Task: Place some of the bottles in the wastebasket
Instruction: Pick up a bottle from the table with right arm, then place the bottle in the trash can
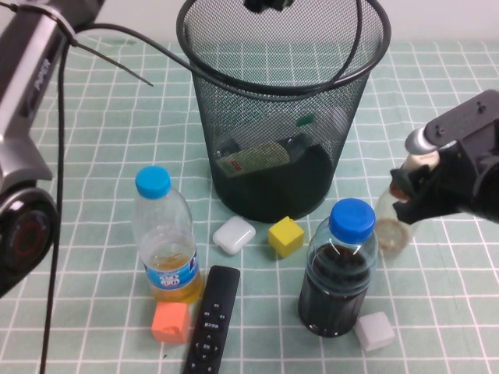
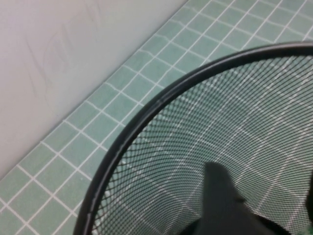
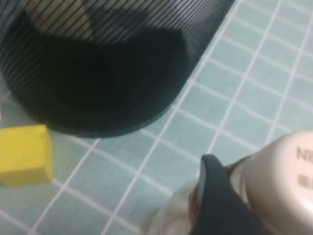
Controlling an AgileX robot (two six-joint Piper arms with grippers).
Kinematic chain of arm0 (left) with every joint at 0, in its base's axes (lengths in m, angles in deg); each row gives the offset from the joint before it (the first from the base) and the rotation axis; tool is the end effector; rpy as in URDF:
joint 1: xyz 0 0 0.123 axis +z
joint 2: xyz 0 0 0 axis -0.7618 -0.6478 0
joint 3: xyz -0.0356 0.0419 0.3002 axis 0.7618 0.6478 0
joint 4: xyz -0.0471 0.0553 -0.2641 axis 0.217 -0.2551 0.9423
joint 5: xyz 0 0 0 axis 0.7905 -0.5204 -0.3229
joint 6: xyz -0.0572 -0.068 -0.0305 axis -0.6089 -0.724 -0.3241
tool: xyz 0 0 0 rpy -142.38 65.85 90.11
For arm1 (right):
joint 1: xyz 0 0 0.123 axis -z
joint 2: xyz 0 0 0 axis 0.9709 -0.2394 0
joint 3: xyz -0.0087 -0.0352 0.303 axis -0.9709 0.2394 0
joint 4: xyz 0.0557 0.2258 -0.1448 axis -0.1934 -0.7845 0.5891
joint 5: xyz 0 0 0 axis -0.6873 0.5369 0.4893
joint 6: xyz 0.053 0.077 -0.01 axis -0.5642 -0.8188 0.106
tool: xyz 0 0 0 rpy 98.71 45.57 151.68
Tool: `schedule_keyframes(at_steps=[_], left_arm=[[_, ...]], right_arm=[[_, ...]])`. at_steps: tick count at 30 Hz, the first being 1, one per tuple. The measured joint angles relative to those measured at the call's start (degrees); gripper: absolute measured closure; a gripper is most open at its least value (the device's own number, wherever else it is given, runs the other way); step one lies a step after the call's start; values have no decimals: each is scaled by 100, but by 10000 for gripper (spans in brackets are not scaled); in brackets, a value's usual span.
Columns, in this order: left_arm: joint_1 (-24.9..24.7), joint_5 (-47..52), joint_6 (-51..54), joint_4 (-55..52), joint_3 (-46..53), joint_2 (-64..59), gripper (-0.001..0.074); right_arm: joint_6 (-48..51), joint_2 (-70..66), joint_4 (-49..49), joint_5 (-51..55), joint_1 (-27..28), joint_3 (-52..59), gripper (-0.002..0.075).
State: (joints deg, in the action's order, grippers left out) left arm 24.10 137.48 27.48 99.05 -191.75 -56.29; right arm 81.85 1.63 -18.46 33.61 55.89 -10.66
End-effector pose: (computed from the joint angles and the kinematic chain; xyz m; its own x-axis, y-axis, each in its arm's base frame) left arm 0.4623 -0.2588 0.4237 -0.2408 0.4703 -0.8490 0.8070 0.5830 0.0940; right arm 0.2822 0.1015 0.2965 -0.2910 -0.3201 -0.9016 -0.3883 0.9008 -0.1945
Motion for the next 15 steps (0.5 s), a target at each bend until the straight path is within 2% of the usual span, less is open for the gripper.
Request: schedule_keyframes(at_steps=[5,8,11,15], left_arm=[[0,425,0,24,0,518,666],[0,870,-109,-219,-14,1008,717],[0,1023,-284,-774,21,1518,731],[0,1049,-423,-1366,367,2358,736]], right_arm=[[-35,829,-26,306,341,-376,732],[-323,1148,11,874,786,-946,732],[-820,1203,276,1649,1371,-1646,731],[-2663,934,1738,2769,1920,-3035,731]])
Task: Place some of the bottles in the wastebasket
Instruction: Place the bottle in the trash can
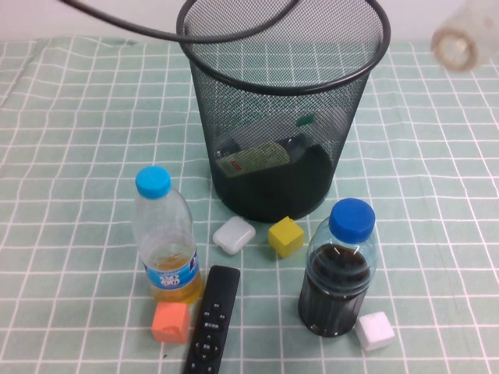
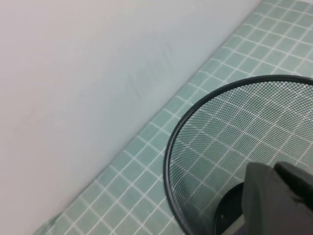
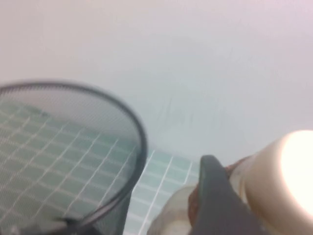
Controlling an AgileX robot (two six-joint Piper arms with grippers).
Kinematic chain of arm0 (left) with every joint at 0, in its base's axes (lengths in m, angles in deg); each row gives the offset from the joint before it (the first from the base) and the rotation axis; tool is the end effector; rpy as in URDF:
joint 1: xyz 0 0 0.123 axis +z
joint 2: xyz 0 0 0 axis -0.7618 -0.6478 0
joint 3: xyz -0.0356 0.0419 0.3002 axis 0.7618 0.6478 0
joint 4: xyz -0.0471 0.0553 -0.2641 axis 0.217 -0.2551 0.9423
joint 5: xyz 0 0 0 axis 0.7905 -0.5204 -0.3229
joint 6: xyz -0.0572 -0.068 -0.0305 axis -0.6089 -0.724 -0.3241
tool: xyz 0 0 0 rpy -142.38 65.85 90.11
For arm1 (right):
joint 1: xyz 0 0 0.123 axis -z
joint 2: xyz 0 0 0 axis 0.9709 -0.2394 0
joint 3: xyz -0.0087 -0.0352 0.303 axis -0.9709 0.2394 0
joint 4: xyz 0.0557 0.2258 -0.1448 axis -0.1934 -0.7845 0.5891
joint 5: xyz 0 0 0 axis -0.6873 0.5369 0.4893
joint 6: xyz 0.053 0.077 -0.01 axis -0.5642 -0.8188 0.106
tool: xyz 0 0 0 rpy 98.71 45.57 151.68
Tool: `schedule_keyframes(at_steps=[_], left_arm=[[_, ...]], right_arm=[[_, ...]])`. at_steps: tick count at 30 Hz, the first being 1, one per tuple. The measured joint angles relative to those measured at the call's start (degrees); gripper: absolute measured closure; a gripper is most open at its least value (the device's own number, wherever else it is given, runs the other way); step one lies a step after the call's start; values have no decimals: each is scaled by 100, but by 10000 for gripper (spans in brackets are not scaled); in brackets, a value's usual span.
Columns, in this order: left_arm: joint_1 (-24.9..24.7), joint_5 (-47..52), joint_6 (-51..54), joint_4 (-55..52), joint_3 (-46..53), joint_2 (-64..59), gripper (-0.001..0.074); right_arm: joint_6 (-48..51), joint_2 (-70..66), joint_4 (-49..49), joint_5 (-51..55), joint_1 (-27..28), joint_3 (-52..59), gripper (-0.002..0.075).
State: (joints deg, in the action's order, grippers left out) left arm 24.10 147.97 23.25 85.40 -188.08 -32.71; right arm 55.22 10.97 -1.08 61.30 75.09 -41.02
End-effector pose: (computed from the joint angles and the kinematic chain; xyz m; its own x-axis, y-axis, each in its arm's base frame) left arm 0.3309 -0.1766 0.5738 -0.1293 0.5165 -0.8464 0.6844 0.6642 0.3008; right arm 0.2537 0.0301 0.4999 -0.0587 -0.0873 -0.9944 -0.2931 0.9538 -0.0664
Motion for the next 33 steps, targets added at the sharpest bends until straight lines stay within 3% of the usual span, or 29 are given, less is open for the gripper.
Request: schedule_keyframes(at_steps=[2,5,12,19,22,26,27,30,33], left_arm=[[0,13,-22,-129,349,479,736],[0,23,-33,-170,1069,1127,736],[0,37,-230,-212,3002,2288,737],[0,-219,-400,-232,4987,3087,737],[0,-489,-473,-232,5625,3392,738],[0,-941,-513,-176,6361,3673,738],[0,-1027,-513,-160,6485,3712,738],[0,-1329,-513,-148,6834,3806,738],[0,-1760,-433,-195,7078,3880,738]], right_arm=[[-718,-276,614,588,-27,-839,731],[-820,-952,601,1619,-236,-2373,731],[-1470,-3057,1129,2897,-1396,-5323,731],[-1761,-4525,1473,3077,-2023,-6271,710],[-1803,-4882,1669,3152,-2040,-6271,574],[-2481,-5119,2150,3257,-2050,-6271,261],[-2481,-5119,2165,3256,-2050,-6271,214],[-2625,-4898,2178,3271,-2064,-6271,244],[-2698,-4534,2187,3561,-2064,-6271,390]])
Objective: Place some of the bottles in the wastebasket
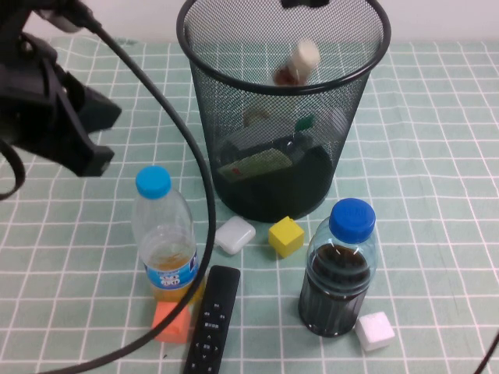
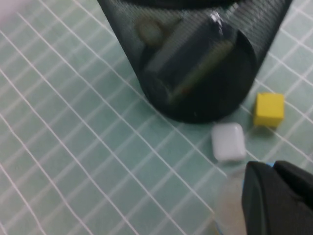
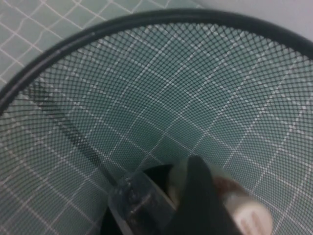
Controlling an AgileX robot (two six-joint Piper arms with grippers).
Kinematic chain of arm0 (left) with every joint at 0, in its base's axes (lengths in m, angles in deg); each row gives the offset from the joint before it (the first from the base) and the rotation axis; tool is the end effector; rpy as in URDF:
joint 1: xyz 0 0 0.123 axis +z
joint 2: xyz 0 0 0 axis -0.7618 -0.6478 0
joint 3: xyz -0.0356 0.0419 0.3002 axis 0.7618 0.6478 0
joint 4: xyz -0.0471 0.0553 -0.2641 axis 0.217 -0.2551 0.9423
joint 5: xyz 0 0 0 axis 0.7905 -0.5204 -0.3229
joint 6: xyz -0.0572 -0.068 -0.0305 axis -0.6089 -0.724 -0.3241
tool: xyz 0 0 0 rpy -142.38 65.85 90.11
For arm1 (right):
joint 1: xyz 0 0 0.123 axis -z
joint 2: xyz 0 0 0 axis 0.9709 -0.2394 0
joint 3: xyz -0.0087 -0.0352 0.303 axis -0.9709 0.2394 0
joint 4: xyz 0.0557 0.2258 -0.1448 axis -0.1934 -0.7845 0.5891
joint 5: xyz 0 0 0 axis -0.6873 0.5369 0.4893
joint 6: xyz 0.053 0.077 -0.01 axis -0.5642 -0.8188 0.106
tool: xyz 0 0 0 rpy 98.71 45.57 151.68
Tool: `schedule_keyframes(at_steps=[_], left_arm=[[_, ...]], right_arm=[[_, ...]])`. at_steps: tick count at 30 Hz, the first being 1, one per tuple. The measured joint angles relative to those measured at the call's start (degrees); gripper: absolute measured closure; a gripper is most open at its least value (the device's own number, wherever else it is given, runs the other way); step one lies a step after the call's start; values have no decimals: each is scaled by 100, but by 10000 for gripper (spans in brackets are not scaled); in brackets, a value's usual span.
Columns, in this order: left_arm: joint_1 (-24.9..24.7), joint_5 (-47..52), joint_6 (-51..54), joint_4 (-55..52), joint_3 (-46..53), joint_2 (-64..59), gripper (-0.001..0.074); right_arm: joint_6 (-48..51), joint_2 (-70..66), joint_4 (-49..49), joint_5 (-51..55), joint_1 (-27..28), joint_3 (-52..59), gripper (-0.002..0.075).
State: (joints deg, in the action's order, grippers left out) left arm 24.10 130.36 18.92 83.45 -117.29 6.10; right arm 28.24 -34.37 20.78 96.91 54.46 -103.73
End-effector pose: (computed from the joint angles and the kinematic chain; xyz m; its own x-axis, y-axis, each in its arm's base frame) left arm 0.2154 -0.1160 0.4393 -0.3972 0.5383 -0.7433 0.6740 0.7208 0.1618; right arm 0.3998 0.1843 0.5186 -0.3669 -0.2468 -0.8969 -0.6024 0.7978 0.0269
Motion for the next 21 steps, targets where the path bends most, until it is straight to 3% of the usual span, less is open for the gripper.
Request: schedule_keyframes(at_steps=[4,9,13,21], left_arm=[[0,-805,144,-29,39,147,738],[0,-1524,194,162,68,518,738],[0,-1658,194,217,388,1226,738],[0,-2184,160,492,2158,3532,739]], right_arm=[[-63,540,171,709,0,0,715],[-874,1184,955,1316,-14,98,726],[-1250,2124,1305,1316,-16,980,726],[-1568,4996,1975,658,-16,4811,726]])
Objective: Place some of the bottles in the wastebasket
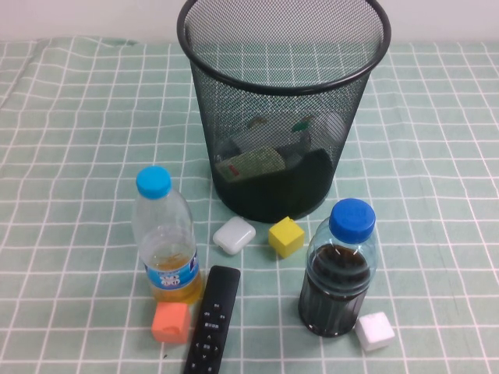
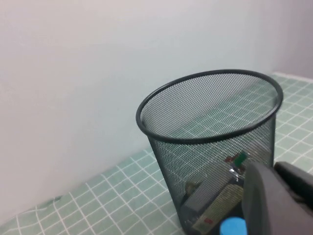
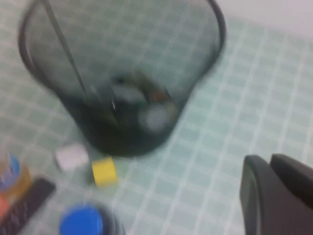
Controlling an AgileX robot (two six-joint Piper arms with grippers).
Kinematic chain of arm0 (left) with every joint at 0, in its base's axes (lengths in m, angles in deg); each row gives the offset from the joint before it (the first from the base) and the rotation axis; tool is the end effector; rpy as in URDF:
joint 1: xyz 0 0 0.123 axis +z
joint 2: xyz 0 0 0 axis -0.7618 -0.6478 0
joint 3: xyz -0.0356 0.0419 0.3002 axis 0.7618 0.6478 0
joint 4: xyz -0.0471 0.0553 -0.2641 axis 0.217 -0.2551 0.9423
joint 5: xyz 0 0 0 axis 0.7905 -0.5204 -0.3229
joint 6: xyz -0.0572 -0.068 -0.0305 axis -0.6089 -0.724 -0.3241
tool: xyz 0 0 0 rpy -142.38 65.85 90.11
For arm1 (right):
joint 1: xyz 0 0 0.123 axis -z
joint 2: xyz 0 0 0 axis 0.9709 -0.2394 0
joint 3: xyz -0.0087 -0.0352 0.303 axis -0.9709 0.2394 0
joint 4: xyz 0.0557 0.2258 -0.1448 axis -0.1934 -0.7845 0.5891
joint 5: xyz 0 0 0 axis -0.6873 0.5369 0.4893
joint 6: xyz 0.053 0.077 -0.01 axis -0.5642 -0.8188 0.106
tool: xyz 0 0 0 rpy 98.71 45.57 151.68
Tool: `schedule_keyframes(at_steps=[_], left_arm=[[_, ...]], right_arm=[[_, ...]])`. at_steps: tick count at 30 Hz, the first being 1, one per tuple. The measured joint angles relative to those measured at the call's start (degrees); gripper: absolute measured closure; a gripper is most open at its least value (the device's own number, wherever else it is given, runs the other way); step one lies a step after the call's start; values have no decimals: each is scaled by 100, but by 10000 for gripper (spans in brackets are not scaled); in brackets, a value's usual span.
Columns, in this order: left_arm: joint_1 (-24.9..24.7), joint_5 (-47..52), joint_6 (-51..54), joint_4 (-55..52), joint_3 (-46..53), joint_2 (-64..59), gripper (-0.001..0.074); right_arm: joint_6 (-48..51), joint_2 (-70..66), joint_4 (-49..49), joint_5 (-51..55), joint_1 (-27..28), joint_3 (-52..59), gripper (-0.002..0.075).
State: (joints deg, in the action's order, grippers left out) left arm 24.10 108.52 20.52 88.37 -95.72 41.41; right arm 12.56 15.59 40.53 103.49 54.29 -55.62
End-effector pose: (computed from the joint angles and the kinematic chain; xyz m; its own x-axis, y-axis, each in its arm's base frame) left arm 0.0723 -0.0481 0.4480 0.0539 0.2327 -0.9711 0.5468 0.8068 0.2237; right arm 0.1638 0.0604 0.5277 -0.5080 -0.1881 -0.8406 -0.3233 0.9462 -0.0163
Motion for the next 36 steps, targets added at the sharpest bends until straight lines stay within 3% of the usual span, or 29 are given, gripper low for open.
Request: schedule_keyframes(at_steps=[6,11,18,25,33,36], left_arm=[[0,-604,-665,34,1566,1811,739],[0,-1541,-914,49,2870,3001,739],[0,-2340,-968,29,4343,3173,739],[0,-3012,-934,29,5463,3173,739],[0,-2738,-803,29,5509,3173,739],[0,-2709,-794,29,5509,3173,739]], right_arm=[[-242,2434,10,-991,11,2639,726],[-534,3972,10,-1765,11,4230,726],[-1048,5560,-30,-4200,11,6299,726],[-1089,5888,-30,-6798,11,8135,726],[-1089,5877,-40,-6909,11,9211,726],[-1089,5877,-30,-6119,11,9191,726]])
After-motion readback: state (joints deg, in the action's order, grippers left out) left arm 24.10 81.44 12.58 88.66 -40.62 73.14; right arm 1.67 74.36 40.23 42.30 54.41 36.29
